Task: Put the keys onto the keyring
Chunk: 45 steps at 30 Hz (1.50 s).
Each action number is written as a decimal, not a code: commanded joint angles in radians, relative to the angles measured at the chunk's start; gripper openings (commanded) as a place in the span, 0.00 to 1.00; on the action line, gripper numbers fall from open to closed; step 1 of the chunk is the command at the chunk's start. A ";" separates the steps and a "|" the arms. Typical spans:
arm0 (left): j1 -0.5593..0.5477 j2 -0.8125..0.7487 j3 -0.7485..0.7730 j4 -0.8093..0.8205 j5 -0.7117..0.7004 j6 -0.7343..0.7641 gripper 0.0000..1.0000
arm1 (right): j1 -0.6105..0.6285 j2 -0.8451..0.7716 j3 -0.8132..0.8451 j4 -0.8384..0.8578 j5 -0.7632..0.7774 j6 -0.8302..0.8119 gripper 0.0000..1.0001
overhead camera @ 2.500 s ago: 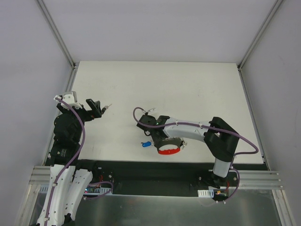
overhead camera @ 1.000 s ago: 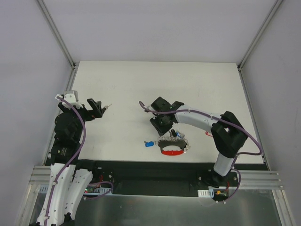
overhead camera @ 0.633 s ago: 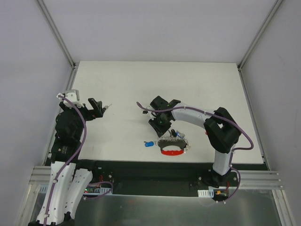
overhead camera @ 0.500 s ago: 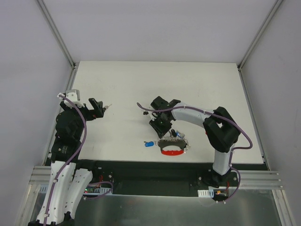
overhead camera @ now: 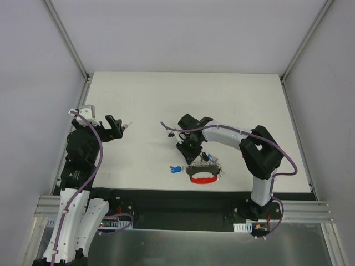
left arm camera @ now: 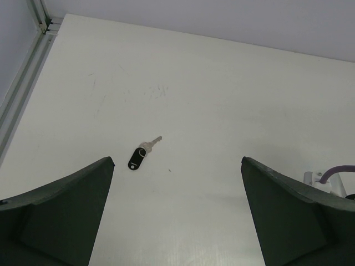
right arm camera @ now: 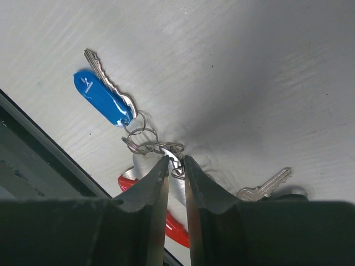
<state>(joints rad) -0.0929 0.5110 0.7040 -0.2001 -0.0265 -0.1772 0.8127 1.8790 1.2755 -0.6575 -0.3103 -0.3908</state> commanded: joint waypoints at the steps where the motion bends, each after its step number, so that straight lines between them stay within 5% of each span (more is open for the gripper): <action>1: -0.008 0.004 -0.005 0.031 0.017 0.016 0.99 | -0.007 0.020 0.031 -0.027 -0.044 -0.031 0.20; 4: -0.007 0.004 -0.005 0.031 0.017 0.016 0.99 | -0.009 0.029 0.031 -0.027 -0.046 -0.033 0.20; 10: -0.007 0.006 -0.005 0.033 0.020 0.016 0.99 | -0.010 -0.009 0.024 -0.030 -0.033 -0.033 0.02; 18: -0.007 0.014 0.002 0.037 0.124 0.038 0.99 | -0.004 -0.254 0.004 -0.025 0.005 -0.014 0.01; 27: -0.017 0.121 0.049 0.148 0.695 0.050 0.99 | 0.089 -0.639 -0.131 0.230 0.180 -0.008 0.01; 31: -0.103 0.220 0.161 0.148 0.794 0.068 0.99 | 0.134 -0.802 -0.263 0.458 0.279 -0.062 0.01; 34: -0.213 0.263 0.218 0.148 0.754 0.139 0.99 | 0.143 -0.767 -0.179 0.355 0.406 -0.105 0.02; 45: -0.393 0.486 0.336 0.162 0.829 0.262 0.99 | 0.149 -0.801 -0.183 0.476 0.383 -0.197 0.01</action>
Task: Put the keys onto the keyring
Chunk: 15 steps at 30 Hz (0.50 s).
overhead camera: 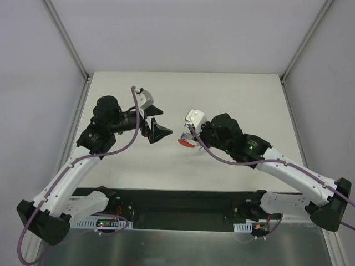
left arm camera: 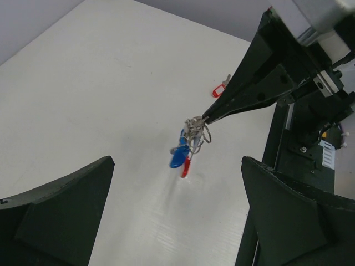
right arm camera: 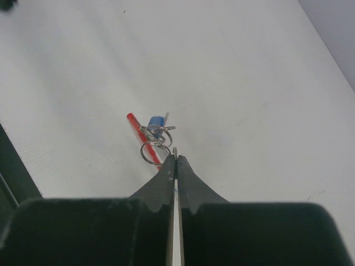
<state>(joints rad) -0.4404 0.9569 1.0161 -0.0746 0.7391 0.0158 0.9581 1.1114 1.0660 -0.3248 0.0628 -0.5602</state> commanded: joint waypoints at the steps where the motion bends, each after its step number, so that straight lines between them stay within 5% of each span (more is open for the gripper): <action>1: -0.055 0.057 0.010 0.045 0.063 0.069 0.99 | 0.004 -0.042 0.022 0.159 -0.006 -0.023 0.01; 8: -0.089 0.086 -0.096 0.257 0.065 -0.007 0.99 | 0.005 -0.024 -0.001 0.230 -0.054 -0.004 0.01; 15: -0.110 0.117 -0.132 0.289 0.088 -0.013 0.87 | 0.005 0.004 -0.012 0.299 -0.085 0.025 0.01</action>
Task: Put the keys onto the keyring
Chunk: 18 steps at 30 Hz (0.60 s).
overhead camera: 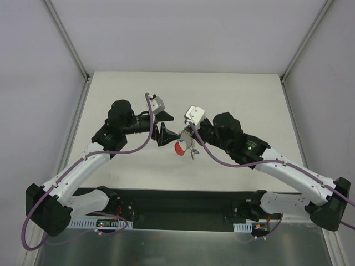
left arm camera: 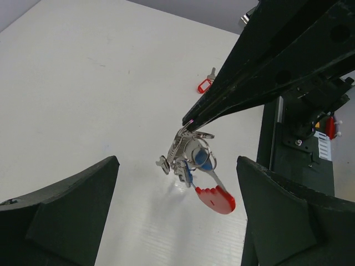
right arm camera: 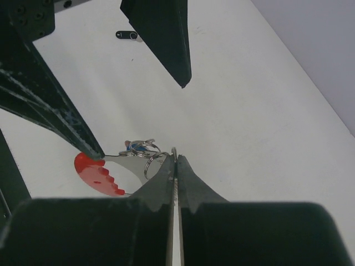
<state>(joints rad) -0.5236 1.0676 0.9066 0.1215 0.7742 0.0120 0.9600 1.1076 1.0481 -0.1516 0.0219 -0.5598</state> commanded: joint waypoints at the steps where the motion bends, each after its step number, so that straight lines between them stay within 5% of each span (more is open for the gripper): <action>1: -0.051 0.008 -0.029 0.096 0.048 -0.038 0.86 | 0.003 0.009 0.001 0.135 -0.049 0.032 0.01; 6: -0.127 0.011 -0.069 0.095 -0.018 -0.038 0.77 | 0.002 0.018 -0.016 0.196 -0.088 0.090 0.01; 11: -0.203 0.002 -0.089 0.086 -0.133 -0.035 0.37 | 0.003 0.011 -0.066 0.286 -0.062 0.159 0.01; 14: -0.237 0.000 -0.112 0.098 -0.208 -0.040 0.26 | 0.005 0.000 -0.102 0.374 -0.045 0.228 0.01; 18: -0.303 0.006 -0.173 0.203 -0.277 -0.072 0.21 | 0.008 -0.012 -0.186 0.500 -0.045 0.311 0.01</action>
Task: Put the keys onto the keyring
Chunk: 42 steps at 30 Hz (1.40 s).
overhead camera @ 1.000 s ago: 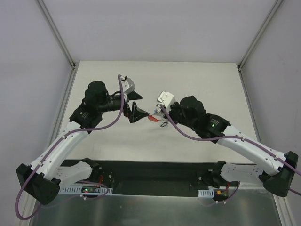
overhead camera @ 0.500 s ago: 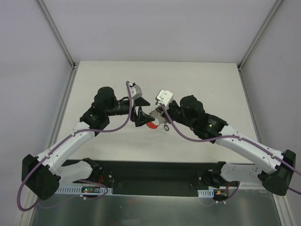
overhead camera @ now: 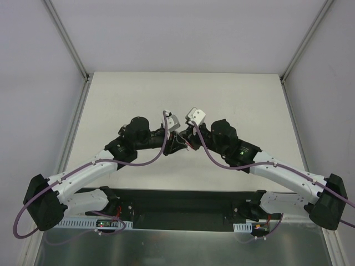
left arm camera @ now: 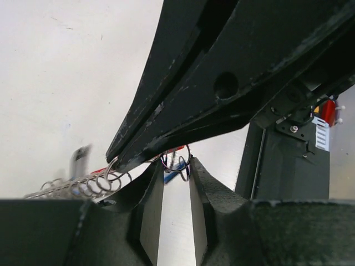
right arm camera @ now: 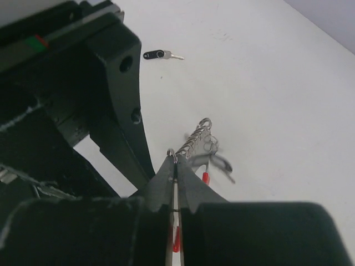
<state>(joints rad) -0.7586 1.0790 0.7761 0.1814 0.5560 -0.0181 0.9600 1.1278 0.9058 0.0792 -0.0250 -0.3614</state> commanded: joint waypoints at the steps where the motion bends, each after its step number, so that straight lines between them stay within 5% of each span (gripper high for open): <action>1: -0.079 -0.004 -0.052 0.164 -0.071 -0.048 0.21 | 0.009 -0.036 -0.051 0.286 0.002 0.131 0.01; 5: -0.114 -0.001 -0.074 0.220 -0.103 -0.074 0.24 | 0.016 -0.036 -0.103 0.384 -0.018 0.160 0.01; 13: -0.128 -0.117 -0.162 0.237 -0.154 -0.118 0.46 | -0.012 -0.059 -0.140 0.398 -0.052 0.162 0.02; 20: -0.127 -0.290 -0.163 0.071 -0.223 -0.102 0.57 | -0.073 -0.085 -0.148 0.399 -0.164 0.203 0.01; 26: -0.065 -0.317 -0.114 -0.011 -0.226 -0.059 0.57 | -0.107 -0.118 -0.153 0.399 -0.260 0.225 0.01; 34: 0.152 -0.288 -0.069 0.050 0.011 -0.094 0.57 | -0.145 -0.149 -0.150 0.399 -0.381 0.254 0.01; 42: 0.165 -0.209 0.020 0.067 0.157 -0.083 0.51 | -0.150 -0.146 -0.143 0.399 -0.454 0.257 0.02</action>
<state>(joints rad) -0.6003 0.8539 0.7292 0.1925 0.5941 -0.1009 0.8150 1.0061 0.7403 0.3782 -0.4061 -0.1158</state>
